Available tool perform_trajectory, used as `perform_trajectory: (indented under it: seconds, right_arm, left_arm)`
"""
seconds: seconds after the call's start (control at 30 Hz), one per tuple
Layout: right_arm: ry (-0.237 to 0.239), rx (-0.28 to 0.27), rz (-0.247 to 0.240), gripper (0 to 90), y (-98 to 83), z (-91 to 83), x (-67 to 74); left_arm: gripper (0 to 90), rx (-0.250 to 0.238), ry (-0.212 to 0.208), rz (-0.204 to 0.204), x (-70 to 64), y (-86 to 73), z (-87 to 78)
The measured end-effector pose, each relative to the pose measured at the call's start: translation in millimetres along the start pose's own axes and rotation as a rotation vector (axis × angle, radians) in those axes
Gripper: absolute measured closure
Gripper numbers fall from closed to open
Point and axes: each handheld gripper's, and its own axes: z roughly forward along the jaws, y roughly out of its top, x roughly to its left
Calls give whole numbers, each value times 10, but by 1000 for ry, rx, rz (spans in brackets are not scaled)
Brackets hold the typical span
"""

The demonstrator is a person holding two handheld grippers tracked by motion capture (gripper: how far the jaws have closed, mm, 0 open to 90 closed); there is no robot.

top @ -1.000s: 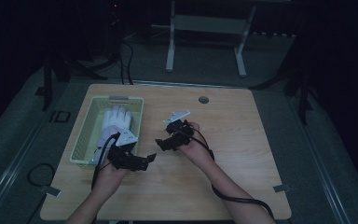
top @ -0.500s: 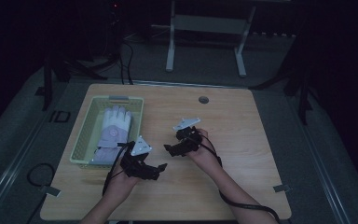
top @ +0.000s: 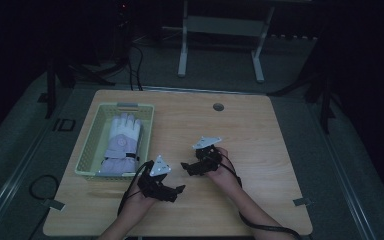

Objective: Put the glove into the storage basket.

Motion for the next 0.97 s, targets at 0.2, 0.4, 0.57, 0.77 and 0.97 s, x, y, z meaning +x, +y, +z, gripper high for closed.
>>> perform_trajectory:
  seconds: [0.2, 0.4, 0.57, 0.77, 0.97]
  right_arm:
    - [8, -30, 5, 142, -112, 15, -21]
    - [7, -41, 10, 142, -181, 30, -27]
    - [1, -44, 24, 142, -235, 39, -42]
    - [-8, -57, 27, 140, -288, 30, -60]
    - [-15, -60, 21, 140, -310, 26, -80]
  left_arm:
    - [87, 7, -6, -6, -21, -80, 87]
    - [87, 6, -9, -10, -45, -160, 165]
    - [87, 1, -4, -22, -55, -212, 212]
    - [87, -17, 12, -43, -48, -246, 233]
    - [87, -54, 12, -72, -31, -265, 218]
